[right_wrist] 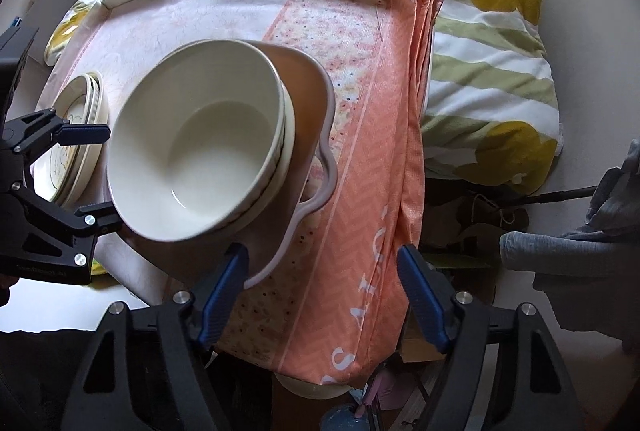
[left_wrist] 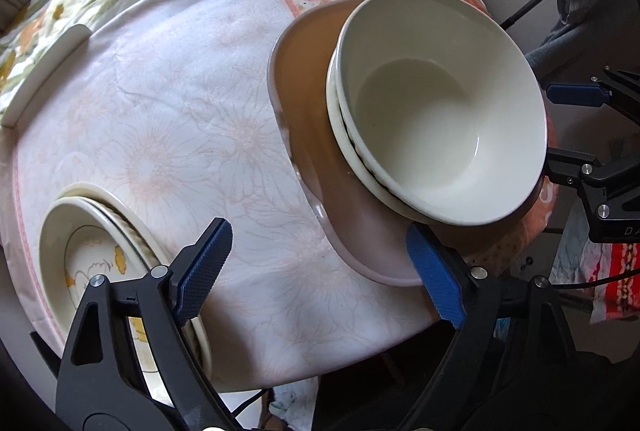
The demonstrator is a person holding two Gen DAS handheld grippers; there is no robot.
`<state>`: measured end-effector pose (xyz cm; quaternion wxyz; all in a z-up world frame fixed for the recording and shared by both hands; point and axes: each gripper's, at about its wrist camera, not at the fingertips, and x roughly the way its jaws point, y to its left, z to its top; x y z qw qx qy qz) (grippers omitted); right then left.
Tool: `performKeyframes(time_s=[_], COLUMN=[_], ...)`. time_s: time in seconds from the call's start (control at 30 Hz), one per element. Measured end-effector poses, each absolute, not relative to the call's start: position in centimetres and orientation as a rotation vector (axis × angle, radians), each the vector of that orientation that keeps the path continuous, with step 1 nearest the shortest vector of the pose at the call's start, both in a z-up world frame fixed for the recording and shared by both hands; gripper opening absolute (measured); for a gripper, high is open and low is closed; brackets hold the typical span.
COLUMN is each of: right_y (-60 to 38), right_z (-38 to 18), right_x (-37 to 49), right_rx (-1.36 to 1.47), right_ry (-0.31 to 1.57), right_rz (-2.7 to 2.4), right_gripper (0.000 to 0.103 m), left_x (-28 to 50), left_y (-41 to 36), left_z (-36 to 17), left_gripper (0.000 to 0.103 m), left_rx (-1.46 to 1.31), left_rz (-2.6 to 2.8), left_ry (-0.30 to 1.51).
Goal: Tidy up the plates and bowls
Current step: 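Grasp the pink bowl rim with the left gripper and lower the bowl stack onto the plates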
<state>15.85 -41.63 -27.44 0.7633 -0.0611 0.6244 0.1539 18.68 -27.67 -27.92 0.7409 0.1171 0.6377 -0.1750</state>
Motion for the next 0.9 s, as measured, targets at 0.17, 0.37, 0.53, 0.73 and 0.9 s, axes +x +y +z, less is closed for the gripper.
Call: performKeyframes(time_s=[0.17, 0.37, 0.53, 0.73, 0.9], right_y=[-40.6, -39.6, -38.3, -38.8, -38.2], right_z=[-28.6, -30.4, -31.3, -30.9, -29.4], right_x=[16.5, 17.2, 17.2, 16.7, 16.3], right_rx=[-0.135, -0.115, -0.139, -0.103, -0.116], right_ry=[1.379, 1.378, 1.338, 1.292, 1.244], right_rz=[0.363, 0.415, 0.454, 0.448, 0.448], right_gripper=[0.055, 0.031, 0.016, 0.015, 0.015], left_x=[19.1, 19.8, 19.7, 19.5, 19.2], left_y=[-27.7, -28.4, -29.4, -28.8, -28.0], left_z=[-28.8, -30.3, -30.8, -30.1, -28.3], left_gripper=[0.076, 0.044, 0.015, 0.014, 0.014], left_rx=[0.24, 0.251, 0.262, 0.245, 0.235], left_rz=[-0.396, -0.423, -0.454, -0.436, -0.413], left_ry=[1.412, 1.404, 1.359, 1.317, 1.273])
